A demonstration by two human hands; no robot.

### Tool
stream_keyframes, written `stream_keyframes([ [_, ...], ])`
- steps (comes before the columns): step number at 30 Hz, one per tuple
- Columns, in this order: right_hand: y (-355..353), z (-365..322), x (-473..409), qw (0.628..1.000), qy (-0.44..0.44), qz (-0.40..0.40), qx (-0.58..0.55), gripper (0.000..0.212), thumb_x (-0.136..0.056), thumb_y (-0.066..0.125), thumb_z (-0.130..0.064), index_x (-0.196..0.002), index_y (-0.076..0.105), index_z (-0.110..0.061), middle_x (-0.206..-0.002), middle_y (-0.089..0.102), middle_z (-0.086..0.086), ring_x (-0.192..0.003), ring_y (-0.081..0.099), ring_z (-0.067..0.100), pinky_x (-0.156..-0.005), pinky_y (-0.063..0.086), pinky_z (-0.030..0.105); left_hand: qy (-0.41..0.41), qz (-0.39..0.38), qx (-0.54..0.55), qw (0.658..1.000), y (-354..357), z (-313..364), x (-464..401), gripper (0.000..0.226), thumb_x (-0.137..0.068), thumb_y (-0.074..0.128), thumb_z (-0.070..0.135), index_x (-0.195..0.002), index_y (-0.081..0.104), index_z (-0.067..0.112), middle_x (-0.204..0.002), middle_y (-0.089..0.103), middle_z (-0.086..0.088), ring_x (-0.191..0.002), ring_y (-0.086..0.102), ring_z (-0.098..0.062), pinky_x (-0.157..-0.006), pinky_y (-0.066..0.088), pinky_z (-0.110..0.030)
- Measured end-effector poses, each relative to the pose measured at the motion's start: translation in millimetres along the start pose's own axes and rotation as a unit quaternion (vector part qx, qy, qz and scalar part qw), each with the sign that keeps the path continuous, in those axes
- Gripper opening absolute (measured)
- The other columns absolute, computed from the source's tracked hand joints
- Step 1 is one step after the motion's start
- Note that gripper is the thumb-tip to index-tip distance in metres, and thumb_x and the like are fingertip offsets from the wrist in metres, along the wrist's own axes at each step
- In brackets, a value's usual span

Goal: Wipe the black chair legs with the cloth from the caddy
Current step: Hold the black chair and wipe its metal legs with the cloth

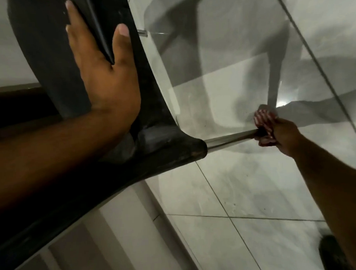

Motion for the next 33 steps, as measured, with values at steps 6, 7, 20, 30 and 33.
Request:
stream_keyframes([
  [6, 31, -50, 69, 0.995, -0.017, -0.013, -0.1, 0.039, -0.103, 0.053, -0.023, -0.135, 0.064, -0.003, -0.075, 0.071, -0.006, -0.035, 0.03, 0.007, -0.053, 0.044, 0.028, -0.069, 0.01, -0.009, 0.998, -2, 13, 12, 0.079, -0.113, 0.054, 0.041, -0.172, 0.01, 0.012, -0.184, 0.009, -0.019, -0.173, 0.003, -0.039, -0.133, 0.007, -0.039],
  [7, 40, -69, 86, 0.993, -0.026, -0.029, -0.11, 0.043, -0.103, 0.051, -0.023, -0.138, 0.06, 0.001, -0.068, 0.065, -0.003, -0.032, 0.036, 0.008, -0.07, 0.057, 0.037, -0.075, 0.005, -0.013, 0.997, -3, 15, 11, 0.079, -0.112, 0.055, 0.04, -0.172, 0.011, 0.012, -0.183, 0.009, -0.021, -0.172, 0.004, -0.041, -0.136, 0.008, -0.043],
  [20, 172, -295, 249, 0.975, -0.174, -0.073, -0.114, 0.04, -0.104, 0.042, -0.015, -0.134, 0.065, -0.002, -0.124, 0.074, 0.012, -0.087, 0.067, 0.034, -0.092, 0.057, 0.063, -0.097, -0.139, -0.032, 0.985, -31, 38, -5, 0.1, -0.091, 0.019, 0.073, -0.172, 0.006, 0.016, -0.183, -0.003, -0.024, -0.171, -0.003, -0.047, -0.139, 0.009, -0.068],
  [30, 235, -374, 183, 0.97, -0.231, 0.008, -0.072, 0.043, -0.105, 0.042, -0.03, -0.13, 0.069, -0.007, -0.108, 0.074, 0.005, -0.048, 0.053, 0.014, -0.06, 0.052, 0.035, -0.018, -0.112, -0.067, 0.991, -34, 77, -223, 0.082, -0.105, 0.039, 0.072, -0.17, 0.023, 0.025, -0.183, 0.015, -0.017, -0.172, 0.006, -0.041, -0.137, 0.005, -0.067],
  [33, 258, -383, 151, 0.975, -0.207, 0.015, -0.076, 0.041, -0.104, 0.047, -0.034, -0.119, 0.073, -0.006, -0.102, 0.078, 0.008, -0.053, 0.05, 0.017, -0.055, 0.041, 0.027, -0.016, -0.096, -0.058, 0.993, -30, 75, -222, 0.088, -0.098, 0.032, 0.077, -0.17, 0.027, 0.025, -0.183, 0.019, -0.013, -0.172, 0.009, -0.039, -0.137, 0.005, -0.066],
])
Point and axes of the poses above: each hand's wrist, its own x-axis away from the middle knuckle, its own y-axis out of the palm, z = x × y, the point moved 4 cm from there along -x, towards the middle knuckle
